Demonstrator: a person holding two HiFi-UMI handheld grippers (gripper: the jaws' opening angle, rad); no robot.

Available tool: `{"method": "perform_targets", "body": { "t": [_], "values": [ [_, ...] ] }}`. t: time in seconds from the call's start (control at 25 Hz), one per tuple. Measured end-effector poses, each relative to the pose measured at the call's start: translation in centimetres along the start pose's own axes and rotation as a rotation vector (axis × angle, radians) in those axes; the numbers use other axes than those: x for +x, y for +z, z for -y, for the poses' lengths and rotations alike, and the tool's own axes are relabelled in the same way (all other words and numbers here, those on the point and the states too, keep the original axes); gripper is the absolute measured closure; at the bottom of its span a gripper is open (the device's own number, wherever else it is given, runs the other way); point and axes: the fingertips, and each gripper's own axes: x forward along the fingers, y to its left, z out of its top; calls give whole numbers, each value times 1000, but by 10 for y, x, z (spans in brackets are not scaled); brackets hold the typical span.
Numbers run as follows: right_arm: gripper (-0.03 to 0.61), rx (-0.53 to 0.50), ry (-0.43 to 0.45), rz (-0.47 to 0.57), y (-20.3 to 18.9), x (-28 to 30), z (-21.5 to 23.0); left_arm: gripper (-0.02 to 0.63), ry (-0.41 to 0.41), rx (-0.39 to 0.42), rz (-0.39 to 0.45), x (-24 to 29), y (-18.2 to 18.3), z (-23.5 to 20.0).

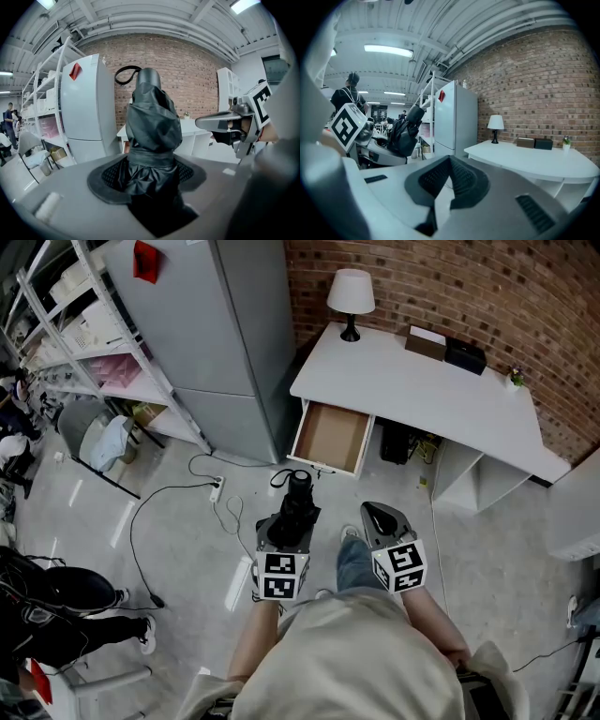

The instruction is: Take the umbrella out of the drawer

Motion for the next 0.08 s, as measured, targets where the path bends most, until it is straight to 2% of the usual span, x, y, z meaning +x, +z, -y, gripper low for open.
{"method": "perform_targets", "body": {
  "t": [0.08],
  "values": [
    [577, -3, 2, 1, 2, 2, -1, 360, 0, -5, 3, 1, 1, -2]
  ]
}}
